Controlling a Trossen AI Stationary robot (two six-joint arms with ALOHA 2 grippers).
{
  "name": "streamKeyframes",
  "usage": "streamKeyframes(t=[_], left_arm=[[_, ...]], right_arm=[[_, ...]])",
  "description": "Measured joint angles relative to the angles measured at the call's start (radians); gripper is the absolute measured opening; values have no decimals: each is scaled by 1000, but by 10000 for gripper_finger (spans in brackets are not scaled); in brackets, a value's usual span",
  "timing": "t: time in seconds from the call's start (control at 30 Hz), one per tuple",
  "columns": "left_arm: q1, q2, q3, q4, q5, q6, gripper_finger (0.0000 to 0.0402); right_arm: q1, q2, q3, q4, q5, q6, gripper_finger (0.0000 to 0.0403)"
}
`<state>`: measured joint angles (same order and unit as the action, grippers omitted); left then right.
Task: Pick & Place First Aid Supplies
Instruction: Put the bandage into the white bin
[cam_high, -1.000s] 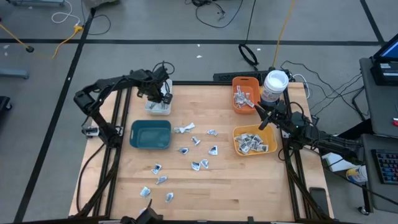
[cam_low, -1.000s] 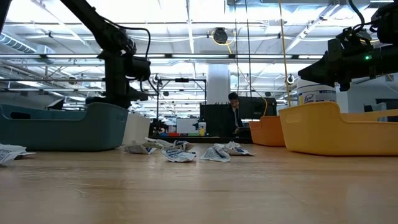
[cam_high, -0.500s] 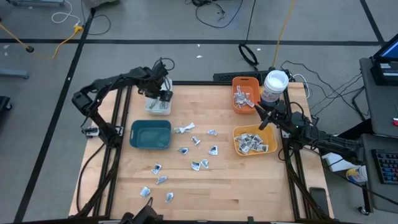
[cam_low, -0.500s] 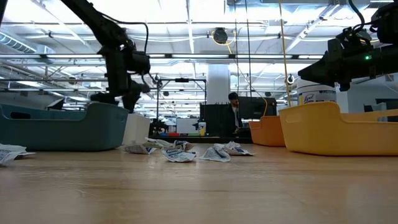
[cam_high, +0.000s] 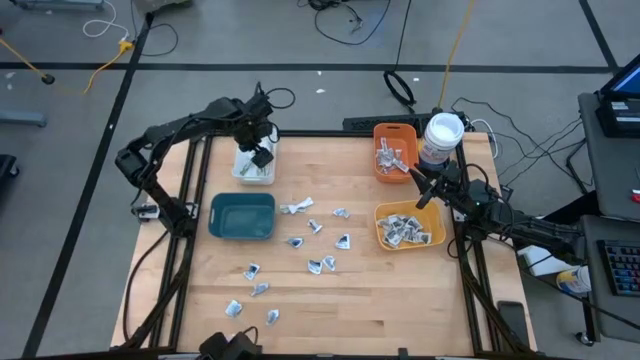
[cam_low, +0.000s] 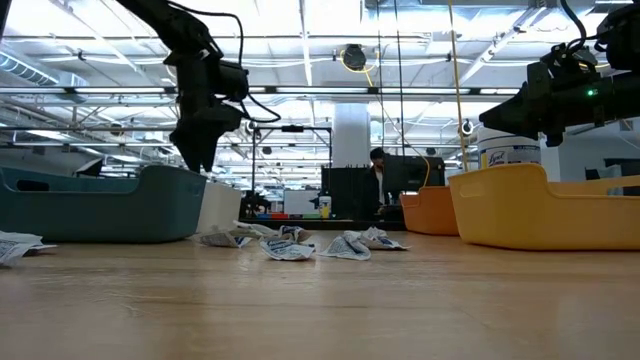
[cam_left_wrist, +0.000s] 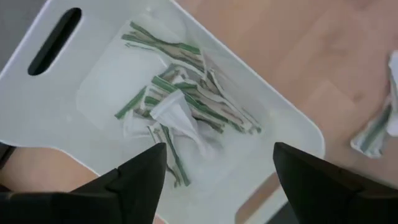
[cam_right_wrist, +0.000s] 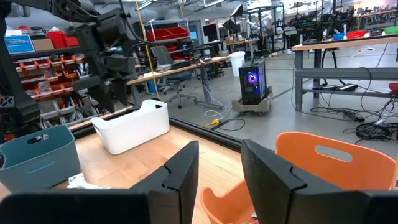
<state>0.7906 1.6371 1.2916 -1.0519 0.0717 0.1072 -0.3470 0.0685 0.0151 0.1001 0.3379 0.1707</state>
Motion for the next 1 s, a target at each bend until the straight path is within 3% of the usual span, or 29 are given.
streamKeyframes(t=[0.17, 0.47, 0.73, 1.0], left_arm=[[-56, 16, 66, -36, -2, -45, 305], [-225, 147, 279, -159, -2, -258, 281], [-337, 242, 433, -234, 7, -284, 265], [-399, 316, 441, -226, 5, -338, 275]], right_arm=[[0, 0, 0, 0, 0, 0, 116], [0, 0, 0, 0, 0, 0, 116], [0, 0, 0, 0, 0, 0, 116], [0, 0, 0, 0, 0, 0, 116]])
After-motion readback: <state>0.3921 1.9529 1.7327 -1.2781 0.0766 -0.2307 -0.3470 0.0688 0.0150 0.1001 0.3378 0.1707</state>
